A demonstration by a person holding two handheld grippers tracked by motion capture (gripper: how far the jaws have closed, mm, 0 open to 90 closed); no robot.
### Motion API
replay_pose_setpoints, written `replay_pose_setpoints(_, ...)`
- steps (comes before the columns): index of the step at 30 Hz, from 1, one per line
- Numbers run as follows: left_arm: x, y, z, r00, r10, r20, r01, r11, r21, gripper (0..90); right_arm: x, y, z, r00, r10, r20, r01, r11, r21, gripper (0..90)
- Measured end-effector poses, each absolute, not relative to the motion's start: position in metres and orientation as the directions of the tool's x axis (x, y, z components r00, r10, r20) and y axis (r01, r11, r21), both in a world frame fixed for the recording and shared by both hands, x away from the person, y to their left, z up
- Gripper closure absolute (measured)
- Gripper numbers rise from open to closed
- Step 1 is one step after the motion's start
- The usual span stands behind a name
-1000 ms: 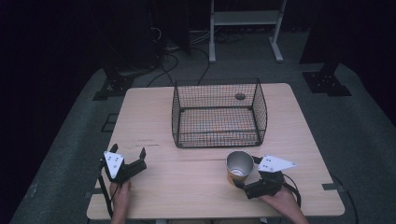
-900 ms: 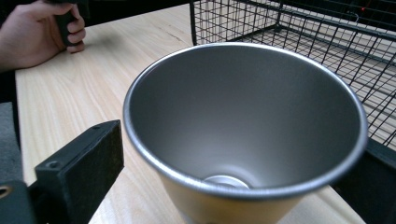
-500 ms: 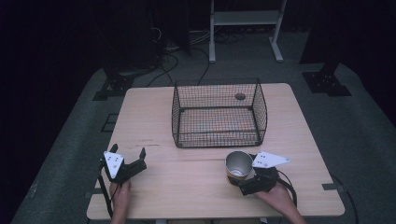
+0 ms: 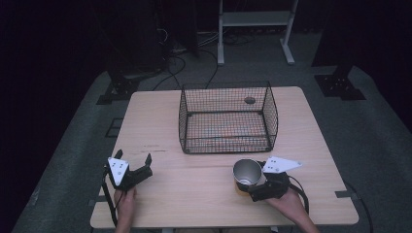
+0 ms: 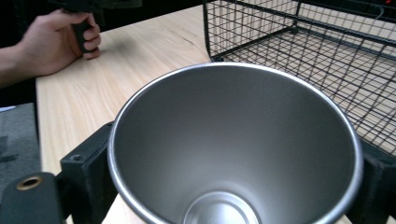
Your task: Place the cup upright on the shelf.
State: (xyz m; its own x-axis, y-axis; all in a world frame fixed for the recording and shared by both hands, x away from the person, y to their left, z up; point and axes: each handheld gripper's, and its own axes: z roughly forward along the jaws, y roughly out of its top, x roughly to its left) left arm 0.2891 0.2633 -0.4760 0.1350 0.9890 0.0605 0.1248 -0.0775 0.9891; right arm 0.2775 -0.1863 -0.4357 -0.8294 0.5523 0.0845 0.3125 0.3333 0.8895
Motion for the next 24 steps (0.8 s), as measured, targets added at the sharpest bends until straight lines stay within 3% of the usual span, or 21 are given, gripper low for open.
replay_pose_setpoints(24, 0.289, 0.263, -0.476, 0.135, 0.989, 0.063, 0.125, -0.080, 0.989, 0.0, 0.291, -0.211, -0.389, -0.843, 0.514, 0.156, 0.352, 0.309, 0.883, 9.5)
